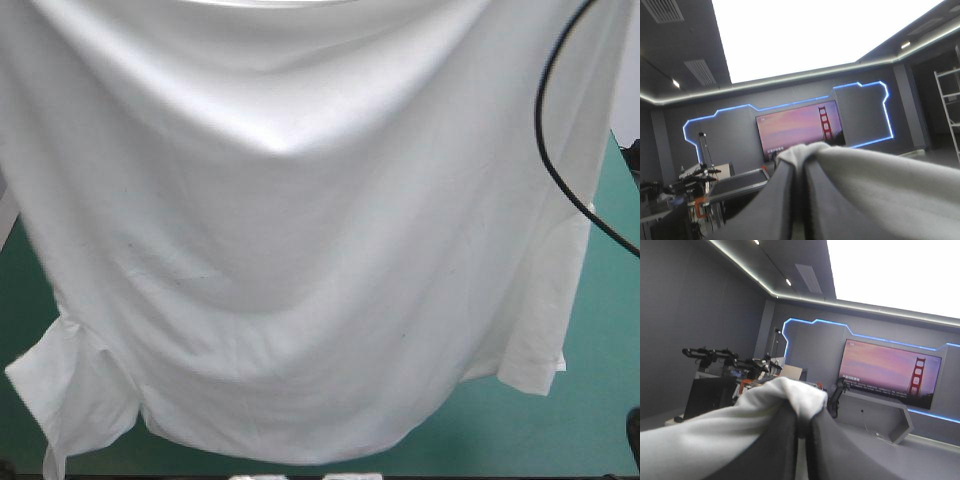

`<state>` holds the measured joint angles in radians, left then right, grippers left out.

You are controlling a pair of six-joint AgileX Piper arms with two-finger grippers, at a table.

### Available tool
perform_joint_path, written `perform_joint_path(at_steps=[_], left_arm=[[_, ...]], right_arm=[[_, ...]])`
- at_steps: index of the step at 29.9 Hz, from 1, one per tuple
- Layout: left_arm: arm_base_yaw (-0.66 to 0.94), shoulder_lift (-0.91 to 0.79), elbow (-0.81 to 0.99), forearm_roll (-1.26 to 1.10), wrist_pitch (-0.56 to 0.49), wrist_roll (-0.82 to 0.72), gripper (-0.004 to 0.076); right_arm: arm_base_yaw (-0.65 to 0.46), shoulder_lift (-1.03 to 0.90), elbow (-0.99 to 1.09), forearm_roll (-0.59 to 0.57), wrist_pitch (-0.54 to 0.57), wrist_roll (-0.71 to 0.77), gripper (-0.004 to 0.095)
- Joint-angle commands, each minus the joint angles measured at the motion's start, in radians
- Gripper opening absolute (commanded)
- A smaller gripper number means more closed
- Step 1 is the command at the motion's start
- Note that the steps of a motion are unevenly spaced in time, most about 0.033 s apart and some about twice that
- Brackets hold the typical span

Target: Fold the cloth

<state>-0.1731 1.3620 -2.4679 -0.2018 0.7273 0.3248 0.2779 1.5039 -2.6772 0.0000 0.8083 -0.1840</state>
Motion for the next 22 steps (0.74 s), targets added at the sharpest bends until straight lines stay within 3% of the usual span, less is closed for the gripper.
perform_joint_path(at_steps=[1, 7, 12, 19, 22], left_arm=[[-0.002, 0.113, 0.000, 0.005, -0.176, 0.000, -0.0009], [-0.002, 0.348, -0.043, 0.055, -0.484, 0.011, -0.0009], [-0.002, 0.522, -0.215, 0.062, -0.694, 0.011, -0.0009], [-0.002, 0.595, -0.429, 0.060, -0.694, 0.031, -0.0009], [-0.002, 0.600, -0.421, 0.058, -0.689, 0.030, -0.0009]], right_arm=[[-0.027, 0.081, -0.005, -0.037, -0.142, 0.006, -0.0017], [-0.154, 0.253, -0.005, 0.066, -0.378, 0.031, -0.0017], [-0.210, 0.323, -0.008, 0.084, -0.585, 0.031, -0.0017], [-0.242, 0.335, -0.008, 0.076, -0.726, 0.043, -0.0017], [-0.247, 0.344, -0.008, 0.069, -0.693, 0.043, -0.0017]])
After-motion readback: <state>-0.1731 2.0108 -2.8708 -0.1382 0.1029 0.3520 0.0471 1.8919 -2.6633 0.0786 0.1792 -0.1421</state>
